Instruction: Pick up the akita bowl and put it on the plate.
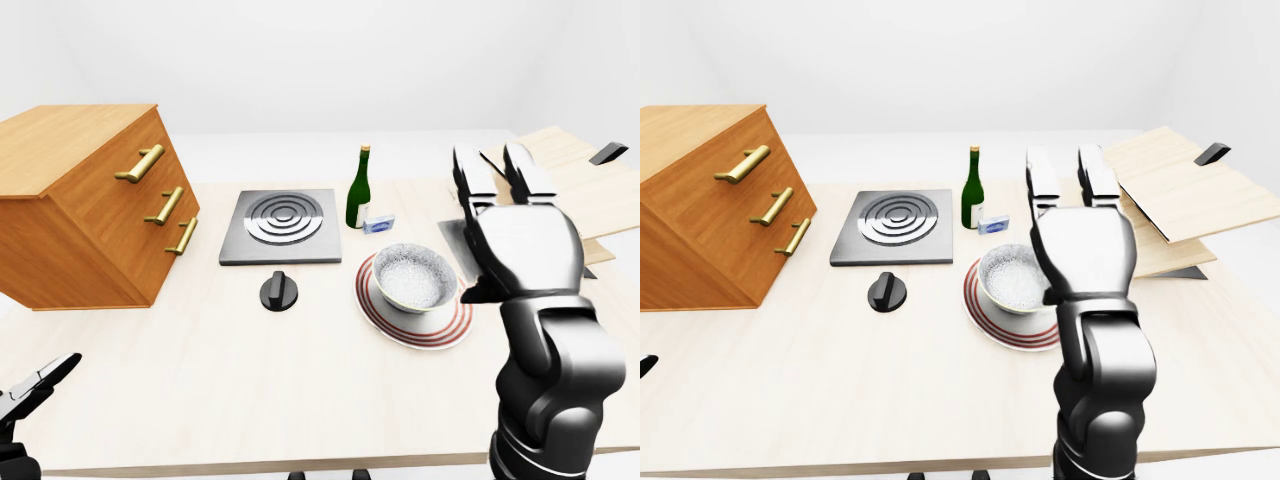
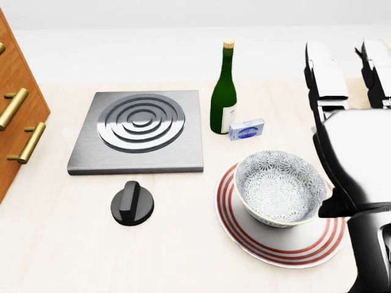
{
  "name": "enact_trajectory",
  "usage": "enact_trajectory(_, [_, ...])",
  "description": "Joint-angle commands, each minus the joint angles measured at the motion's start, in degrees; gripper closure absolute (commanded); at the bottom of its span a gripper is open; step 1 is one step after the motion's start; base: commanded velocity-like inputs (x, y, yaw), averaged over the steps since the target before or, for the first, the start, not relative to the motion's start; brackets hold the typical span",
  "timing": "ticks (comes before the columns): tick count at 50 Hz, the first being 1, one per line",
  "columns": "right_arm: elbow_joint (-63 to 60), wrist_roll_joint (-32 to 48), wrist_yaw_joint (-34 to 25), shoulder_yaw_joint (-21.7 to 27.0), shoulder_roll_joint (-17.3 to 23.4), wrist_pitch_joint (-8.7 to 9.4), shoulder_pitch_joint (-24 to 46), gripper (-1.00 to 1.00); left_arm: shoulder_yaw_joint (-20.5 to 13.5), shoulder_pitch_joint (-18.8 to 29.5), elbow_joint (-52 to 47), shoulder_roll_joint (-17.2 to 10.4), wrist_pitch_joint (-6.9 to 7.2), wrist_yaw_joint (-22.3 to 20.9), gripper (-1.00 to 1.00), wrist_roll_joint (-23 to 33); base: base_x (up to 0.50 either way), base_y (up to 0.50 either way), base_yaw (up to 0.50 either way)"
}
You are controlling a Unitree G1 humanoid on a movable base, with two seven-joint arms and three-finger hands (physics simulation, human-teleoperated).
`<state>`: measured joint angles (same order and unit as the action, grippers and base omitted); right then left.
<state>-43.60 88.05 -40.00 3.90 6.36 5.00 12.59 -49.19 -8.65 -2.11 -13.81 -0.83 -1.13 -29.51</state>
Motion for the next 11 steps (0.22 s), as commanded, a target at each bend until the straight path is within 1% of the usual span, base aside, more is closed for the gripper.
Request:
enact_trajectory(1, [-14.25,1.27,0.0,0.75,3.56,0.0,14.09,-1.0,0.04,0.22,0.84,0.01,-0.65,-0.27,-1.0,0.16,0.0,0.0,0.0])
enact_trajectory(3, [-14.09,0.3,0.0,-1.14,7.11,0.0,14.86,-1.0,-0.02,-0.05,0.19,-0.05,-0.14,-0.07,-1.0,-0.12,0.0,0.0,0.0])
enact_trajectory(4, [-14.01,-0.25,0.0,-1.91,9.36,0.0,15.03,-1.0,0.03,0.08,0.6,-0.04,-0.43,-0.18,-1.0,-0.04,0.0,0.0,0.0])
enact_trajectory(5, [-13.81,-2.42,0.0,-2.87,14.19,0.0,16.49,-1.0,-0.17,-0.36,-0.1,0.14,-0.12,-0.2,-1.0,-0.25,0.0,0.0,0.0])
enact_trajectory(6, [-13.89,-4.23,0.0,-5.09,20.32,0.0,17.26,-1.0,-0.22,-0.29,-0.48,0.1,0.29,-0.01,-1.0,-0.23,0.0,0.0,0.0])
enact_trajectory(7, [-13.95,-8.02,0.0,-6.52,29.23,0.0,19.32,-1.0,-0.38,-0.46,-0.38,0.31,0.05,-0.33,-1.0,-0.21,0.0,0.0,0.0])
enact_trajectory(8, [-14.33,-11.16,0.0,-8.48,36.82,0.0,21.11,-1.0,-0.45,-0.49,-0.43,0.38,0.07,-0.38,-1.0,-0.18,0.0,0.0,0.0])
enact_trajectory(9, [-14.77,-12.83,0.0,-9.74,40.97,0.0,22.06,-1.0,-0.48,-0.48,-0.44,0.4,0.08,-0.4,-1.0,-0.16,0.0,0.0,0.0])
enact_trajectory(10, [-15.11,-13.67,0.0,-10.69,43.41,0.0,22.7,-1.0,-0.49,-0.47,-0.45,0.41,0.1,-0.42,-1.0,-0.15,0.0,0.0,0.0])
enact_trajectory(11, [-14.32,-18.86,0.0,-10.19,49.68,0.0,27.26,-1.0,-0.31,-0.02,-0.51,0.09,0.54,0.12,-1.0,0.02,0.0,0.0,0.0])
